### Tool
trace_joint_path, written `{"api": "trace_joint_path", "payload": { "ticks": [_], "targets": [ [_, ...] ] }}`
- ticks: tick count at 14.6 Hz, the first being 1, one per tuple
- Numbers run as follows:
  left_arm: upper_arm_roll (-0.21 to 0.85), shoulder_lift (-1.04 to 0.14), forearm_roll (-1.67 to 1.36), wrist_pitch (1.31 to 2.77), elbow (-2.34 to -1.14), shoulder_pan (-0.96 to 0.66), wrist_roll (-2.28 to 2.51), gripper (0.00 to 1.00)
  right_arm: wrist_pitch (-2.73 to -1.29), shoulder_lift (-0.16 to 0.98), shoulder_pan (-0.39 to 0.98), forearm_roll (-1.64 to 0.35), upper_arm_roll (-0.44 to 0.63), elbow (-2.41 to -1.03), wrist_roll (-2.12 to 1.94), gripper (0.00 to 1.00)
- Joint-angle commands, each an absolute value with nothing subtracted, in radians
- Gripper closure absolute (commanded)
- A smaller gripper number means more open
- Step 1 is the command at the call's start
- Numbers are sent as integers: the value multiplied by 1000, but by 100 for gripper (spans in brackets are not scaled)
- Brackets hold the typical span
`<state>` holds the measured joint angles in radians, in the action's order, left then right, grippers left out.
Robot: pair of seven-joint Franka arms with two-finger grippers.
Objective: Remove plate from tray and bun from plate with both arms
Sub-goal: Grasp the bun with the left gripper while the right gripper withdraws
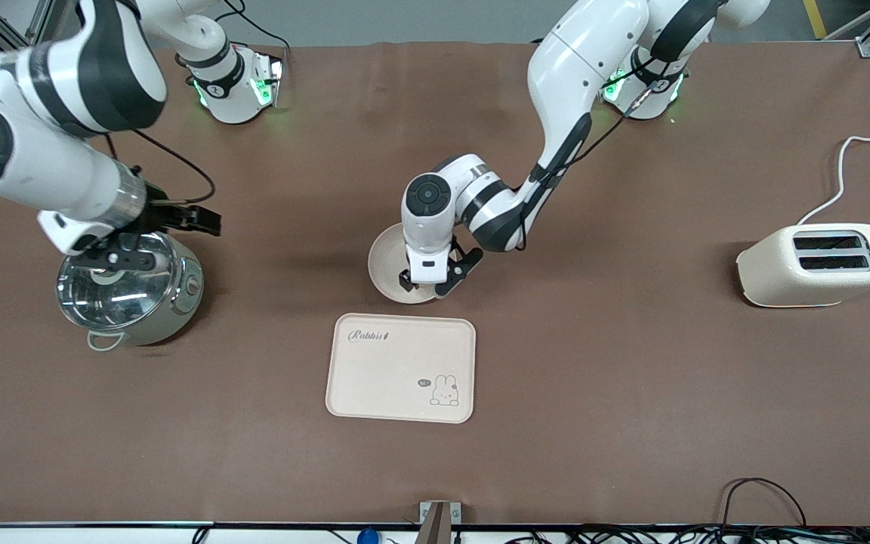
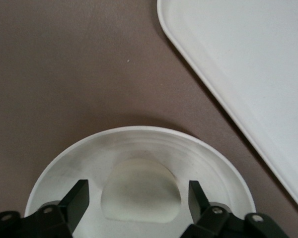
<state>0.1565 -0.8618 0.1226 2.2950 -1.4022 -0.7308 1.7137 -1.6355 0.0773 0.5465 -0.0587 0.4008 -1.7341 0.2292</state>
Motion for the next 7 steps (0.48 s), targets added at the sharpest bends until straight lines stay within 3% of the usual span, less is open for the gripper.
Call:
{"api": "trace_joint_path", "payload": {
  "ticks": [1,7],
  "targets": [
    [149,-879,149,2309,-1394,-739,1741,17,-1556,94,491,6,436,-1608,204,0],
    [149,-887,147,2313,-1391,-756,1749,45,-1559,61,436,31,466,-1503,32,0]
  ]
}}
